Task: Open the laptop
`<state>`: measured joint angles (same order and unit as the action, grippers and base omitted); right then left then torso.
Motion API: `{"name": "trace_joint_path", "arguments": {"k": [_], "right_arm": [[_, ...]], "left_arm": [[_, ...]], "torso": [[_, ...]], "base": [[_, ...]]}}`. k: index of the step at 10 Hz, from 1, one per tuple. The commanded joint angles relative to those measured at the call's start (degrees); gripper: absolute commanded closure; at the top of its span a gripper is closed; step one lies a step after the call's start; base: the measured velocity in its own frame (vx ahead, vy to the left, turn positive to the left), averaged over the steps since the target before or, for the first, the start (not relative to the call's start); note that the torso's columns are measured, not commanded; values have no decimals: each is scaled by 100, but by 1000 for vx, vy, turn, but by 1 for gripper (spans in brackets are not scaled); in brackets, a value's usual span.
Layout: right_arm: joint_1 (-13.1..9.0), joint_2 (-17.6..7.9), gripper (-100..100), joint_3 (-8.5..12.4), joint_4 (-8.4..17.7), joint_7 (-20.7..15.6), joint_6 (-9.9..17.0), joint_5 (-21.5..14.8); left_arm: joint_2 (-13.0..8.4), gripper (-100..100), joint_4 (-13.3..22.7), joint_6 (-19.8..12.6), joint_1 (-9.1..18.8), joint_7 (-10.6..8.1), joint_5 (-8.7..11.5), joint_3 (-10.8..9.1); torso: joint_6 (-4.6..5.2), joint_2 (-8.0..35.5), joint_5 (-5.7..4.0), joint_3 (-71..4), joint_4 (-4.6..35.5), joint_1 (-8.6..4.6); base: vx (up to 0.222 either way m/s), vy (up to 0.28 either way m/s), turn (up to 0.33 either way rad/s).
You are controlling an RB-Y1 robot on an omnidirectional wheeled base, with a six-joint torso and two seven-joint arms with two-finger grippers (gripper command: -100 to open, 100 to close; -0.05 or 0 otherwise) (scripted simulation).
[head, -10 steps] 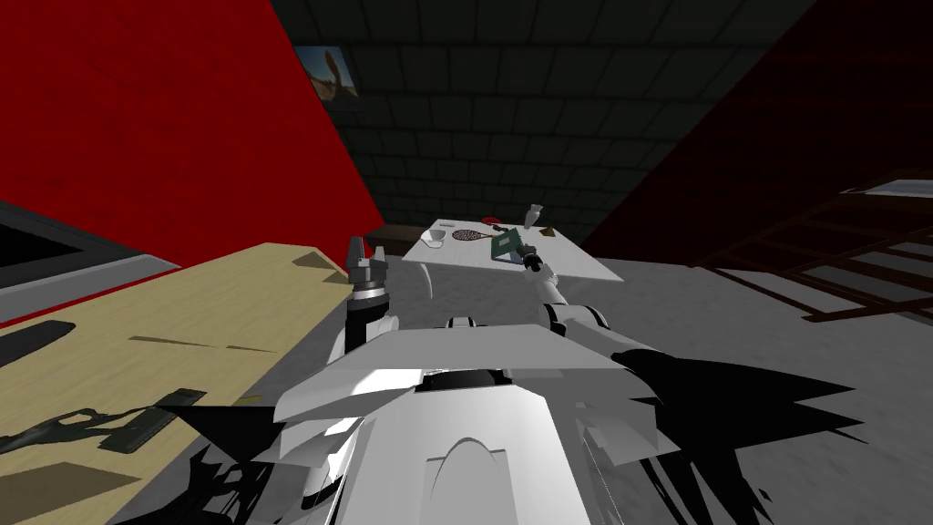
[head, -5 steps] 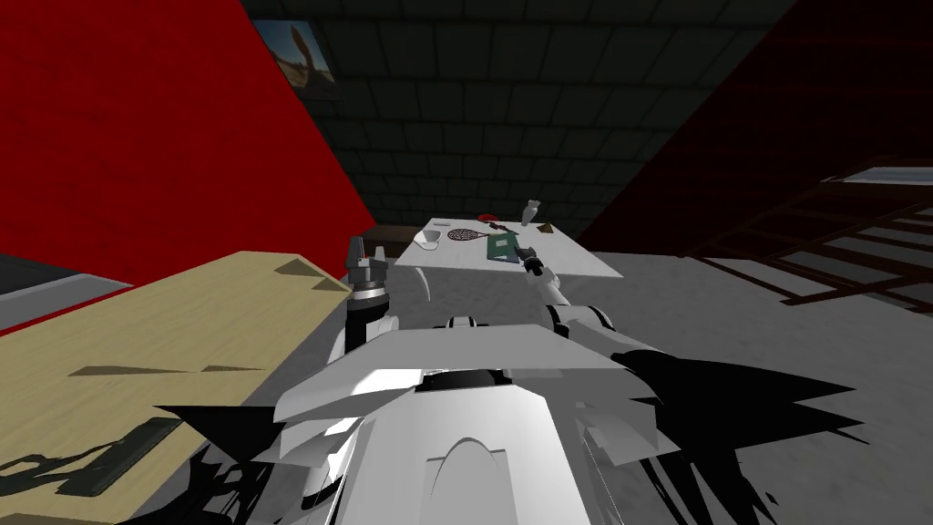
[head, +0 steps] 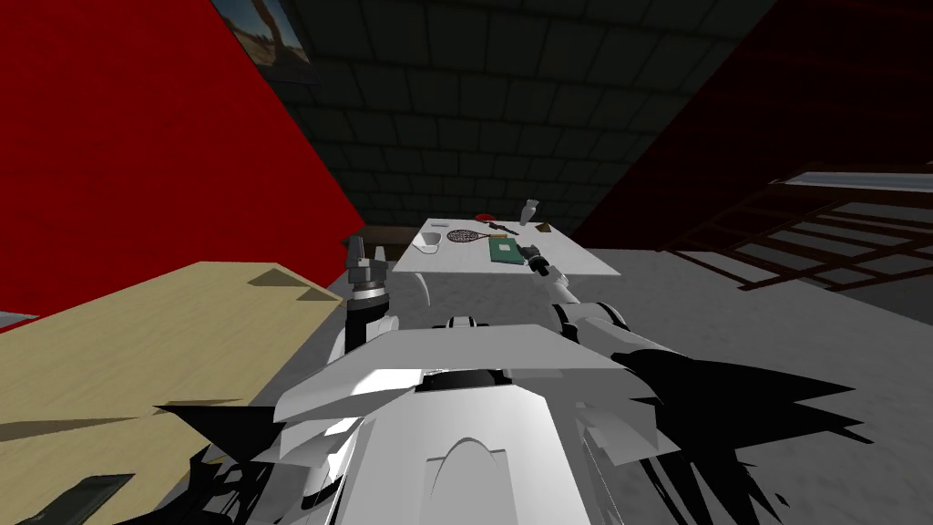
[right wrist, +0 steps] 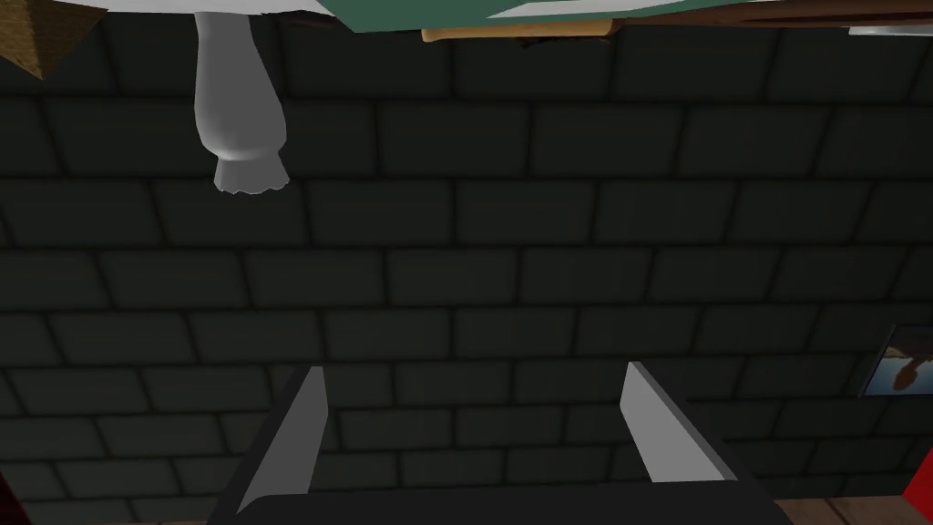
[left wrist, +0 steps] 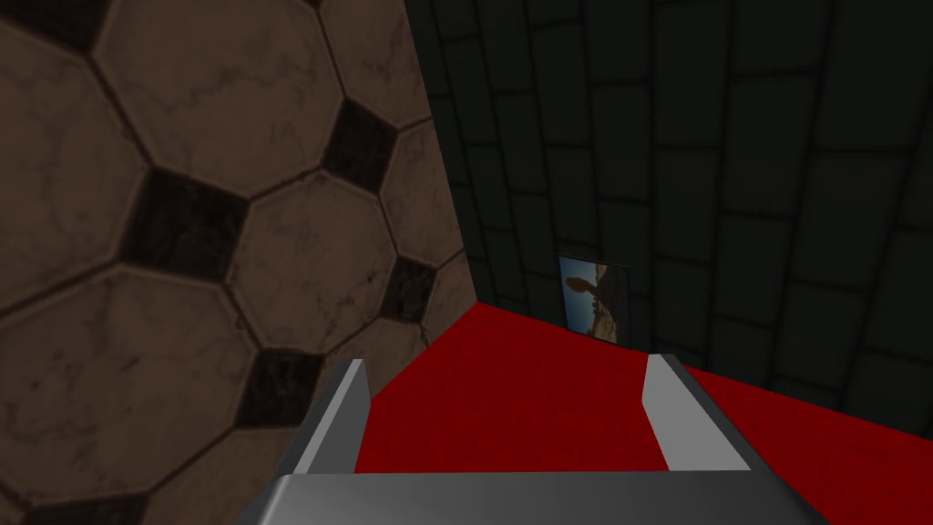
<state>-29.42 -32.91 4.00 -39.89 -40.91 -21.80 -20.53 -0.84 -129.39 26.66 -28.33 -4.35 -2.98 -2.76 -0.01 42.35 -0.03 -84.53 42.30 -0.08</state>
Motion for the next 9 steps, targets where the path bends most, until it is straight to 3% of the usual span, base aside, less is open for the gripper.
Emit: {"name": "trace_joint_path", "arguments": {"k": [1,2,3,4,5,6,7,8,9], "right_arm": [[-53,-258,-100,-243,151,346,-246,9],[-90,-483,-100,-450,278,539,-466,18],[-90,-483,-100,-450,278,616,-466,18],[-126,-708,-100,-657,405,826,-686,26],[-126,-708,-100,-657,405,885,-686,26],[-162,-932,-100,-864,532,1120,-907,35],[-162,-932,-100,-864,532,1154,-907,35],[-199,-1157,-100,-1072,659,1408,-1104,44],[-199,-1157,-100,-1072,659,1424,-1127,44]], "left_arm": [[0,0,0,0,-1,0,0,0],[0,0,0,0,0,0,0,0],[0,0,0,0,-1,0,0,0],[0,0,0,0,0,0,0,0],[0,0,0,0,-1,0,0,0],[0,0,0,0,0,0,0,0],[0,0,0,0,-1,0,0,0],[0,0,0,0,0,0,0,0],[0,0,0,0,-1,0,0,0]], "torso": [[4,-9,4,-6,-2,12],[-2,-9,3,-6,-2,7],[4,-7,2,-4,-1,5],[-1,-4,1,-3,-1,4],[3,-17,5,-10,-3,17],[-3,-12,5,-8,-4,15],[5,-5,3,-3,-1,9],[-3,-3,0,-2,-1,1],[3,-9,3,-5,-2,12]], "base": [[64,95,-99],[59,91,-146],[51,85,-105],[99,123,-162],[83,122,-112],[70,120,-210],[66,98,-95],[83,131,-141],[68,105,-101]]}}
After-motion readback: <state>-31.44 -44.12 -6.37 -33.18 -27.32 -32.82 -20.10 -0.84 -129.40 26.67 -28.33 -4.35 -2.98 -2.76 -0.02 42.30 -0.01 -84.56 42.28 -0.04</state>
